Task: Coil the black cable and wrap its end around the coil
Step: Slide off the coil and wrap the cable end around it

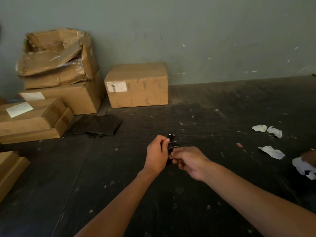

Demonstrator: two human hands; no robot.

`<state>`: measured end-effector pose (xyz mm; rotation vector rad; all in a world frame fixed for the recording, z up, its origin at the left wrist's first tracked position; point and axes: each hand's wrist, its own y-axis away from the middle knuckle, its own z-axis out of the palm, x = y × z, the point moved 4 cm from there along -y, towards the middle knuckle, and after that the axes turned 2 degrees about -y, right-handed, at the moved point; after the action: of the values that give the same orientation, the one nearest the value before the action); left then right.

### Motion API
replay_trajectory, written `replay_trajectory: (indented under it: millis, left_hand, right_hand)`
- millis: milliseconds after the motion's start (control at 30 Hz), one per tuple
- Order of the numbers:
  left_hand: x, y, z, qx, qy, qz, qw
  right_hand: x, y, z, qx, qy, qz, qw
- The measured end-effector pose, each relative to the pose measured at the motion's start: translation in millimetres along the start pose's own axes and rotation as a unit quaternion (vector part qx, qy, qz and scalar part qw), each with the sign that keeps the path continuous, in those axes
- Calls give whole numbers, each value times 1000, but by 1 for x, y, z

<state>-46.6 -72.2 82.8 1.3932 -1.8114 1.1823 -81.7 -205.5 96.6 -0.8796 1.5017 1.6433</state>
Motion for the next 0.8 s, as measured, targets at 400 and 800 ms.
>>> replay_trajectory:
  millis: [400, 800]
  left_hand:
    - [-3, 2, -2, -63, -5, 30, 998]
    - [-7, 10, -3, -152, -20, -31, 988]
  right_hand:
    - [-10, -5, -4, -28, -83, -94, 992]
    - [-17, -8, -15, 104, 334, -392, 851]
